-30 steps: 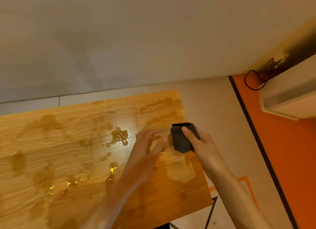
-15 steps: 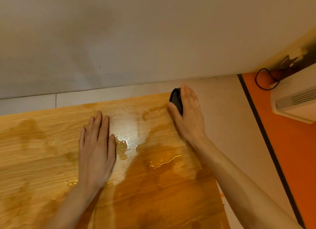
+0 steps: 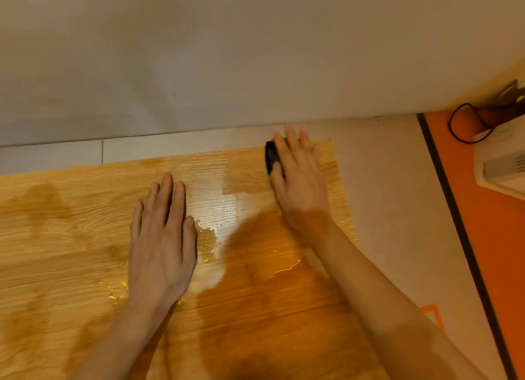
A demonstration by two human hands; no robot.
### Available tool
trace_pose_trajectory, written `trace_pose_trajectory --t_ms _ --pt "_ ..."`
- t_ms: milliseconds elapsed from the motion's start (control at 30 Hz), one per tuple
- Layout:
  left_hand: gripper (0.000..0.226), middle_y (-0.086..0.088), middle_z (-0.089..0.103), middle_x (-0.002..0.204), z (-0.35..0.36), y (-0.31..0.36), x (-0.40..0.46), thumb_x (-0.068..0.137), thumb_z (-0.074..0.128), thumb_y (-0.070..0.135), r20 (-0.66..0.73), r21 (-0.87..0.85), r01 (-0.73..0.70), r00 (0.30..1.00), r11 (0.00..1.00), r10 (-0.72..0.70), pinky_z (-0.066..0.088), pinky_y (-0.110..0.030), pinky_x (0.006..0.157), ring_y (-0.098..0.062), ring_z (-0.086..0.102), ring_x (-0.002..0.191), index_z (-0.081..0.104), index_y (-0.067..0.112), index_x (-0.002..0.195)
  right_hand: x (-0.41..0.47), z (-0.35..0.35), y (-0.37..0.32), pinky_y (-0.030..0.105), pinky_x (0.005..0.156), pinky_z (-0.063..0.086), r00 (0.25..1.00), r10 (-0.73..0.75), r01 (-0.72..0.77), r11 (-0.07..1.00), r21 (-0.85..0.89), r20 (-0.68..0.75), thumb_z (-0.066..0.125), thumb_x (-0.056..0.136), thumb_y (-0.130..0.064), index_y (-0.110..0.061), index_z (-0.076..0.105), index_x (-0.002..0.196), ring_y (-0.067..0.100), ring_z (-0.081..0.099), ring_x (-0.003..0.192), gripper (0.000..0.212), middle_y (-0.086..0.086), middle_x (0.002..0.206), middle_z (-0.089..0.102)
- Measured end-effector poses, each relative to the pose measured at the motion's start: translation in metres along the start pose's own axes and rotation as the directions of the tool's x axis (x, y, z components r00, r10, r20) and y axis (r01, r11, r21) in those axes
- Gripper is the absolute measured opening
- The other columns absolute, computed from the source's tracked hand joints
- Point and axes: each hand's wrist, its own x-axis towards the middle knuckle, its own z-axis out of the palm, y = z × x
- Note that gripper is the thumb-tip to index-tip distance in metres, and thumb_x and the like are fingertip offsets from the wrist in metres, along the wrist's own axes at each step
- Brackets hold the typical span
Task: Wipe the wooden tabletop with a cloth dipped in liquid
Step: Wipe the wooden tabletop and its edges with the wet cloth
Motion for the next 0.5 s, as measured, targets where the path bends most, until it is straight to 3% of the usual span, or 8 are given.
trace_pose_trajectory --t_ms 67,133,200,267,367,433,500 --pt "0.056 -0.007 0.018 0.167 0.000 0.000 0.000 0.106 0.026 0.030 0.004 -0.004 0.003 1.000 1.000 -0.003 0.008 -0.046 0.127 -0.021 0.010 0.157 0.022 0.010 0.158 0.000 -0.011 0.030 0.047 0.121 0.006 0.976 0.197 -0.191 0.979 0.070 -0.091 0.029 0.104 -0.023 -0.015 0.021 0.152 0.022 -0.001 0.149 0.049 0.005 0.161 0.009" --pt "0.056 -0.008 0.018 0.167 -0.001 -0.002 0.000 0.106 0.026 0.029 0.008 0.000 0.002 1.000 1.000 -0.002 0.008 -0.046 0.127 -0.022 0.010 0.156 0.022 0.010 0.158 0.004 -0.001 0.018 0.049 0.120 0.007 0.958 0.251 -0.247 0.968 0.047 -0.142 0.027 0.104 -0.023 -0.010 0.023 0.151 0.027 0.003 0.149 0.049 0.011 0.161 0.012" --pt "0.057 -0.007 0.018 0.167 -0.002 -0.002 0.003 0.106 0.026 0.030 0.004 0.000 0.005 1.000 1.000 -0.005 0.007 -0.045 0.127 -0.022 0.010 0.157 0.022 0.009 0.158 0.013 0.018 -0.021 0.051 0.120 0.008 0.979 0.165 -0.162 0.986 0.037 -0.117 0.020 0.104 -0.032 -0.009 0.025 0.150 0.030 0.005 0.149 0.052 0.013 0.160 0.014" --pt "0.057 -0.008 0.018 0.168 -0.002 -0.002 0.005 0.106 0.026 0.030 -0.004 0.011 0.000 1.000 1.000 0.000 0.007 -0.044 0.127 -0.021 0.010 0.157 0.023 0.008 0.158 0.015 0.035 -0.058 0.048 0.121 0.005 1.000 0.000 0.000 1.000 0.016 -0.006 0.017 0.102 -0.036 -0.012 0.023 0.151 0.028 0.001 0.149 0.055 0.009 0.161 0.011" --pt "0.057 -0.008 0.018 0.168 -0.001 -0.001 0.002 0.106 0.027 0.028 -0.009 0.025 -0.015 1.000 1.000 0.015 0.009 -0.046 0.127 -0.022 0.010 0.157 0.024 0.007 0.158 0.016 0.030 -0.058 0.043 0.122 0.003 0.965 -0.222 0.226 0.974 -0.012 0.136 0.027 0.104 -0.028 -0.016 0.012 0.153 0.020 -0.003 0.149 0.053 0.002 0.162 0.006" --pt "0.057 -0.009 0.018 0.167 -0.001 0.000 0.000 0.106 0.027 0.028 -0.007 0.025 -0.017 1.000 1.000 0.017 0.009 -0.046 0.127 -0.023 0.010 0.157 0.023 0.007 0.158 0.011 0.010 -0.020 0.042 0.122 0.008 0.972 -0.211 0.212 0.977 0.000 0.103 0.030 0.104 -0.023 -0.016 0.008 0.153 0.018 0.000 0.149 0.055 0.000 0.162 0.006" --pt "0.057 -0.008 0.017 0.167 -0.002 0.001 0.000 0.106 0.026 0.029 -0.003 0.023 -0.011 1.000 1.000 0.012 0.009 -0.046 0.127 -0.023 0.010 0.156 0.023 0.007 0.158 0.005 -0.013 0.024 0.042 0.122 0.010 1.000 -0.005 0.006 0.999 0.033 -0.013 0.028 0.105 -0.022 -0.015 0.010 0.154 0.017 0.001 0.149 0.052 0.001 0.162 0.007"
